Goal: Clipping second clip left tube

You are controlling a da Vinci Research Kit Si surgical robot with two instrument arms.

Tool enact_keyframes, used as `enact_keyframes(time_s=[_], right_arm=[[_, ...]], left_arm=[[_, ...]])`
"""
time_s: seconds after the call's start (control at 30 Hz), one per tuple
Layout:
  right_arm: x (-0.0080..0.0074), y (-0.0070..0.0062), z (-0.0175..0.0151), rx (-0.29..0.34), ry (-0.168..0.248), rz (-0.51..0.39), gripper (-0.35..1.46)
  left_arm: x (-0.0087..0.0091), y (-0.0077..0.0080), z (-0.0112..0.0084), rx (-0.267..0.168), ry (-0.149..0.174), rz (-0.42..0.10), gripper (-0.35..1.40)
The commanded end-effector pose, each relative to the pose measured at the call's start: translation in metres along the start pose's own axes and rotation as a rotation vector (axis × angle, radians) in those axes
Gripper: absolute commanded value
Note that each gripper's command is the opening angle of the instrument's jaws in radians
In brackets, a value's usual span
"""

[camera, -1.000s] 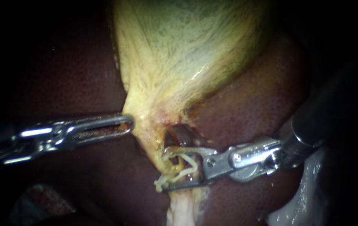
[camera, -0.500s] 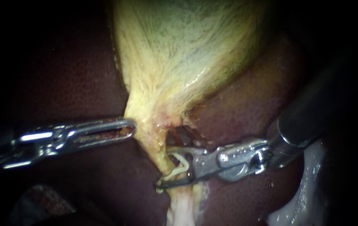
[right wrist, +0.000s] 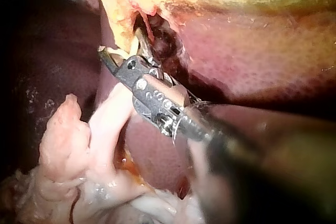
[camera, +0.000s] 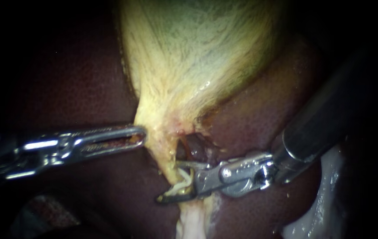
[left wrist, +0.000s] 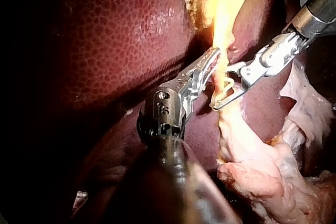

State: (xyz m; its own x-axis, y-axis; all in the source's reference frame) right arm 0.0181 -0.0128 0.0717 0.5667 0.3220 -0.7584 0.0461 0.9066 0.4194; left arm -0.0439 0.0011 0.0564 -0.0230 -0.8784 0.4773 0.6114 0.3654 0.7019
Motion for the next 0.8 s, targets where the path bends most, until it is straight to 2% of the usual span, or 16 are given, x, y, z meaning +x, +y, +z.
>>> enact_keyframes(time_s=[0.03, 0.07, 0.1, 0.13, 0.2, 0.33, 0.8], right_arm=[[-0.0001, 0.0, -0.0003, 0.001, -0.005, 0.025, 0.23], [-0.0002, -0.0001, -0.0005, 0.006, -0.014, 0.037, 0.07], [-0.0003, -0.0002, -0.0008, 0.02, -0.025, 0.065, -0.21], [-0.0003, -0.0002, -0.001, 0.036, -0.036, 0.077, -0.35], [-0.0003, -0.0002, -0.0011, 0.066, -0.055, 0.077, -0.35], [-0.0004, -0.0002, -0.0009, 0.08, -0.058, 0.079, -0.35], [-0.0005, -0.0002, -0.0008, 0.083, -0.061, 0.087, -0.35]], left_arm=[[0.0, 0.0, -0.0001, 0.001, -0.001, 0.0, -0.35], [0.0, 0.0, -0.0001, 0.001, -0.001, 0.0, -0.35], [0.0, 0.0, -0.0001, 0.001, -0.001, 0.0, -0.35], [0.0, 0.0, -0.0001, 0.001, -0.001, 0.0, -0.35], [0.0, 0.0, 0.0, 0.001, -0.001, 0.0, -0.35], [0.0, 0.0, 0.0, 0.001, -0.001, 0.0, -0.35], [0.0, 0.0001, 0.0001, 0.002, 0.0, 0.0, -0.35]])
